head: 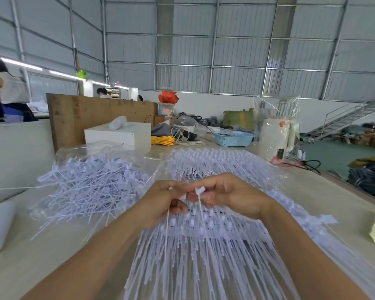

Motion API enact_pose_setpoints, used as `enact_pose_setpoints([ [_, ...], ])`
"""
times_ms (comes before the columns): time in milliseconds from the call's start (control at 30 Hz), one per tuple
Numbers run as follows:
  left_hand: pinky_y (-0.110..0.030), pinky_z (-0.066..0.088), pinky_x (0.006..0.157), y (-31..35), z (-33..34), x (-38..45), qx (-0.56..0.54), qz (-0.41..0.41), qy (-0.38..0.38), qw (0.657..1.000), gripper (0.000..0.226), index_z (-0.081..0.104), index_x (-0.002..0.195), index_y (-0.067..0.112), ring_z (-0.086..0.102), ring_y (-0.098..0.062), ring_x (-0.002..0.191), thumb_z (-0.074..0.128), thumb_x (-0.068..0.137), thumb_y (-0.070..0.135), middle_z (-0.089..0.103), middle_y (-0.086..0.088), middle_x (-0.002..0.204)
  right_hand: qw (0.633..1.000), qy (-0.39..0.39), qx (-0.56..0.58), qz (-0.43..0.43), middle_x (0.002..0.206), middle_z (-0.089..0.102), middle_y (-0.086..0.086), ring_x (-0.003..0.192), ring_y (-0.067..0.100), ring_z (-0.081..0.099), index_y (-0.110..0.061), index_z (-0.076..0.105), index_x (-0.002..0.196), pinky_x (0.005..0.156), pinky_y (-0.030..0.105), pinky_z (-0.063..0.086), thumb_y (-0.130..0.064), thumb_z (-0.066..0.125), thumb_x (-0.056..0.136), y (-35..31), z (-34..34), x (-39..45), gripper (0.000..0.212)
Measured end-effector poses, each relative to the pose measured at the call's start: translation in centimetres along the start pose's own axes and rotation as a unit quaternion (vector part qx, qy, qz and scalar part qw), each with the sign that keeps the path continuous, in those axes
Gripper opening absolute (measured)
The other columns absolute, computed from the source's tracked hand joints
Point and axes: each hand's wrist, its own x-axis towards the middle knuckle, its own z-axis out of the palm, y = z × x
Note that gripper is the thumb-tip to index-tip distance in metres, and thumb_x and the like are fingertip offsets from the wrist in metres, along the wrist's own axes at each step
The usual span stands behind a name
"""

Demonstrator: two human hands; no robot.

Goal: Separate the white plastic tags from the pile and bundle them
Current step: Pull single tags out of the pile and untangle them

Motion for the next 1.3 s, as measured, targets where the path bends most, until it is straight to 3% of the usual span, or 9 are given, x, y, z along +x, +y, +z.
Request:
enact_pose_setpoints([
  [100,-0.016,0.03,0.032,0.1,0.3,-0.1,-0.028,-0.011,-0.006,1.0,0.017,0.064,0.086,0.002,0.047,-0.009,0.035,0.049,0.093,0.001,0.06,-0.004,0.053,0.997,0.053,-0.054,0.001,0.08,0.058,-0.002,0.071,0.008,0.055,-0.009,0.062,0.12,0.072,0.021,0.051,0.008,0.054,0.089,-0.2,0.9,0.6,0.037],
  [200,-0.016,0.03,0.033,0.4,0.9,-0.2,-0.081,-0.061,-0.047,0.994,0.04,0.063,0.084,0.003,0.047,-0.012,0.038,0.05,0.091,0.04,0.06,-0.009,0.059,0.992,0.12,-0.038,-0.013,0.083,0.048,0.007,0.074,0.025,0.056,-0.019,0.054,0.113,0.076,0.042,0.053,0.012,0.058,0.084,0.2,1.7,1.2,0.043],
  [300,-0.018,0.03,0.038,0.1,1.4,-0.5,-0.019,-0.047,-0.072,0.996,0.054,0.068,0.075,0.011,0.046,-0.012,0.044,0.051,0.078,0.062,0.06,-0.007,0.062,0.977,0.144,-0.157,-0.016,0.099,0.044,0.004,0.078,0.019,0.053,-0.021,0.05,0.111,0.07,0.032,0.054,0.006,0.064,0.081,0.8,2.1,1.7,0.042],
  [467,-0.015,0.03,0.038,-0.2,1.6,-0.7,0.098,0.022,0.005,0.995,0.036,0.056,0.059,0.009,0.038,-0.009,0.039,0.062,0.09,0.026,0.054,-0.004,0.052,0.955,0.121,-0.272,0.012,0.11,0.045,-0.008,0.098,0.003,0.045,-0.023,0.05,0.126,0.082,0.014,0.037,-0.024,0.075,0.078,1.4,1.4,1.4,0.054],
  [567,-0.015,0.031,0.039,-0.3,1.8,-0.6,0.099,0.023,0.054,0.993,0.028,0.056,0.064,0.008,0.047,-0.015,0.049,0.058,0.091,0.012,0.05,-0.002,0.051,0.98,0.058,-0.174,0.073,0.085,0.061,-0.011,0.071,0.001,0.06,-0.017,0.064,0.099,0.065,0.013,0.046,-0.028,0.067,0.086,1.2,0.4,0.4,0.017],
  [700,-0.013,0.028,0.037,-0.3,2.6,-0.8,0.113,0.035,0.074,0.99,0.035,0.062,0.058,0.01,0.048,-0.018,0.051,0.049,0.09,0.003,0.058,0.001,0.048,0.976,0.049,-0.191,0.09,0.062,0.057,-0.007,0.049,-0.002,0.054,-0.012,0.065,0.082,0.053,0.016,0.043,-0.023,0.058,0.093,0.9,0.5,0.5,0.017],
  [1000,-0.01,0.032,0.04,-0.5,2.3,-0.8,0.122,0.074,0.004,0.99,0.046,0.06,0.045,0.02,0.04,-0.003,0.037,0.06,0.091,0.021,0.049,0.002,0.042,0.975,0.007,-0.22,0.019,0.101,0.073,0.004,0.098,0.017,0.065,-0.011,0.072,0.105,0.098,0.034,0.045,-0.017,0.061,0.091,0.5,0.5,0.2,0.019],
  [1167,-0.01,0.03,0.036,-0.2,1.7,-0.9,0.038,0.068,-0.089,0.993,0.034,0.059,0.067,-0.002,0.04,-0.003,0.034,0.065,0.075,0.032,0.047,0.003,0.042,0.995,-0.03,-0.097,0.022,0.067,0.063,0.016,0.042,0.004,0.04,0.006,0.066,0.107,0.046,0.015,0.036,-0.01,0.056,0.093,-0.4,0.0,-0.4,0.024],
  [1300,-0.016,0.018,0.038,-0.2,1.4,-1.1,0.042,0.085,-0.145,0.985,0.06,0.06,0.087,-0.011,0.039,-0.006,0.036,0.077,0.068,0.045,0.051,-0.013,0.058,0.994,-0.077,-0.058,0.051,0.054,0.043,0.017,0.039,0.002,0.026,0.023,0.055,0.106,0.042,0.015,0.023,-0.01,0.056,0.093,-1.2,-0.4,-0.8,0.035],
])
